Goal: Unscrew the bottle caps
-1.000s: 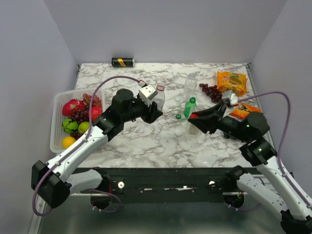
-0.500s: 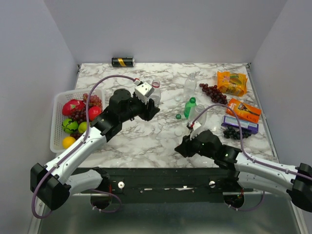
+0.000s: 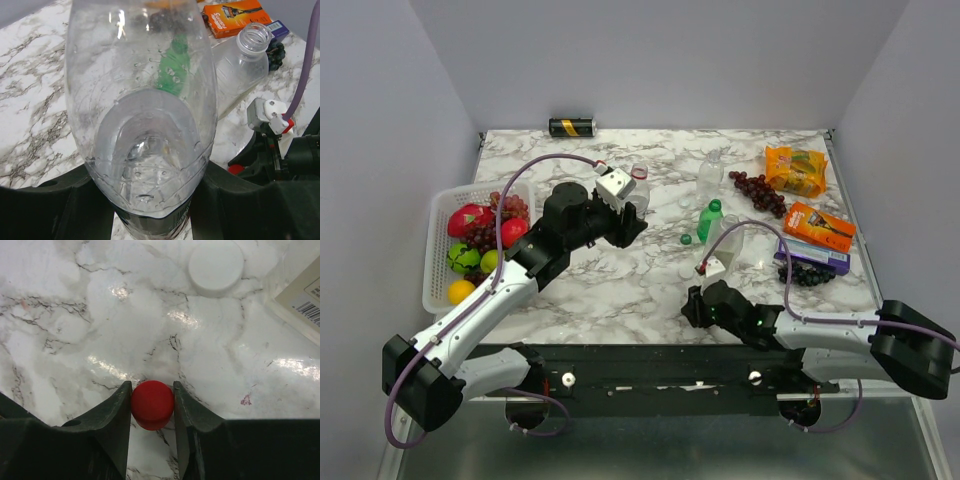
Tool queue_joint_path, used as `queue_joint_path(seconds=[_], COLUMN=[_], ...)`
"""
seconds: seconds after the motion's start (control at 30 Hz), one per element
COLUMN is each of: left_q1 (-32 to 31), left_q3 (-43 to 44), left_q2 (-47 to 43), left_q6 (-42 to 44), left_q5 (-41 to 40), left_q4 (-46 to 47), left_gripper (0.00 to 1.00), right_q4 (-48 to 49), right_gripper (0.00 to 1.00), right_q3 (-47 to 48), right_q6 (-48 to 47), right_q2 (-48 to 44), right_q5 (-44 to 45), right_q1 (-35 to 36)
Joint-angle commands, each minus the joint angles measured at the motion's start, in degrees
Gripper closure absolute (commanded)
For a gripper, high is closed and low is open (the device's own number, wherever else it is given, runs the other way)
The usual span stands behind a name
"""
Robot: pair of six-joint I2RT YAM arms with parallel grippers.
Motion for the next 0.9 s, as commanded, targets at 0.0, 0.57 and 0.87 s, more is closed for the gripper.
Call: queue_joint_path(seconds=[0.0,0.57,0.87], left_q1=[0.13,0.04,-3.99], left_q3=[0.39,0.74,1.44], left_q2=[-0.36,-0.27,0.43], left_q6=[-0.3,-0.3,4.87], left_q5=[0.97,2.37,6.24], left_q4=[1.77,1.42,0.1], left_gripper=[0.71,0.72,0.72], right_q4=[-0.08,-4.21,-10.44], right_gripper=[0.67,0.46,0.46], right_q3=[2.03,5.2,9.23], right_q6=[2.43,4.28,-0.92], right_q2=[2.69,5.5,-16.52], right_q5=[8.81,10.41,1.36], right_q1=[1.58,3.07,5.09])
